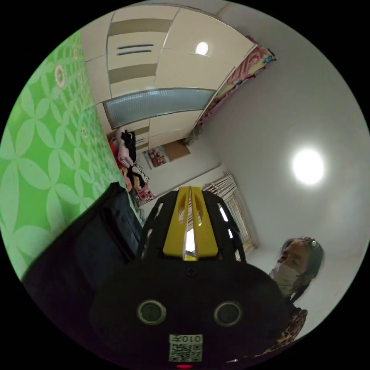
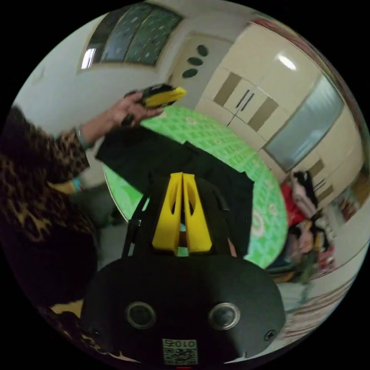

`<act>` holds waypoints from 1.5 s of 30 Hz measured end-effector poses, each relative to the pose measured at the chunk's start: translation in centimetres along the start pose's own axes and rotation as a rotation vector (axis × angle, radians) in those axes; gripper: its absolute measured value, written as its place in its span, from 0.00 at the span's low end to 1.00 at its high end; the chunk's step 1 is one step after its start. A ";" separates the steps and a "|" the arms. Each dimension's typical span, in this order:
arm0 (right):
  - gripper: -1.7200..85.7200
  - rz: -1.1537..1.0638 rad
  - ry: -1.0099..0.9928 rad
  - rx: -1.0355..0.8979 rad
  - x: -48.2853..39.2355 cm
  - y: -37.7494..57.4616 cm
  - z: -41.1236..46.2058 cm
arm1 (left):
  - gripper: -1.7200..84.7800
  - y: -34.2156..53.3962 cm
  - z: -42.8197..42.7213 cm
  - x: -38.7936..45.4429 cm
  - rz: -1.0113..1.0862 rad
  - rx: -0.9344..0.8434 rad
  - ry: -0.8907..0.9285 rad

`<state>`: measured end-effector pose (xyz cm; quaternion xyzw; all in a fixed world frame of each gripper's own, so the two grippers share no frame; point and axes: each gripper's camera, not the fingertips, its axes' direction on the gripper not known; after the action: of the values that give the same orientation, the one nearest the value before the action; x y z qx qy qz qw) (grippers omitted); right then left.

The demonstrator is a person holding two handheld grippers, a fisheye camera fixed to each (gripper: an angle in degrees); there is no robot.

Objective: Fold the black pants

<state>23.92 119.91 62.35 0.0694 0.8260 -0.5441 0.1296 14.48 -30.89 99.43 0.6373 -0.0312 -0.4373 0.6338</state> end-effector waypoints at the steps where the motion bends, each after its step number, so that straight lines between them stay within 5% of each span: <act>1: 0.05 0.111 -0.094 0.029 1.6 0.6 0.3 | 0.02 0.7 -0.1 0.2 0.000 -0.016 -0.008; 6: 0.05 0.135 -0.209 -0.205 -0.3 2.2 5.3 | 0.02 4.3 -3.5 2.3 0.060 -0.003 -0.036; 8: 0.05 0.125 -0.136 -0.140 -1.8 3.1 3.4 | 0.02 6.7 -7.8 4.1 0.102 0.049 -0.124; 13: 0.09 0.022 -0.720 0.275 -5.7 5.0 -3.6 | 0.04 13.7 -21.0 6.0 0.135 0.355 -0.332; 19: 0.18 -0.047 -0.951 -0.008 -20.4 5.6 4.9 | 0.12 22.4 -34.0 -0.6 0.060 0.534 -0.336; 24: 0.23 0.022 -0.859 -0.265 -27.8 8.2 12.6 | 0.21 23.7 -35.7 -8.2 0.006 0.443 -0.301; 30: 0.27 0.140 -0.712 -0.289 -28.4 7.4 14.5 | 0.26 20.1 -32.2 -13.3 0.128 0.258 -0.210; 45: 0.22 0.128 -0.705 -0.417 -32.7 11.0 15.9 | 0.10 21.9 -31.1 -13.0 0.254 0.279 -0.308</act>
<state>60.24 110.59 56.23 -0.0979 0.8175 -0.3465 0.4495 36.27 -3.16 118.68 0.6353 -0.2673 -0.4376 0.5774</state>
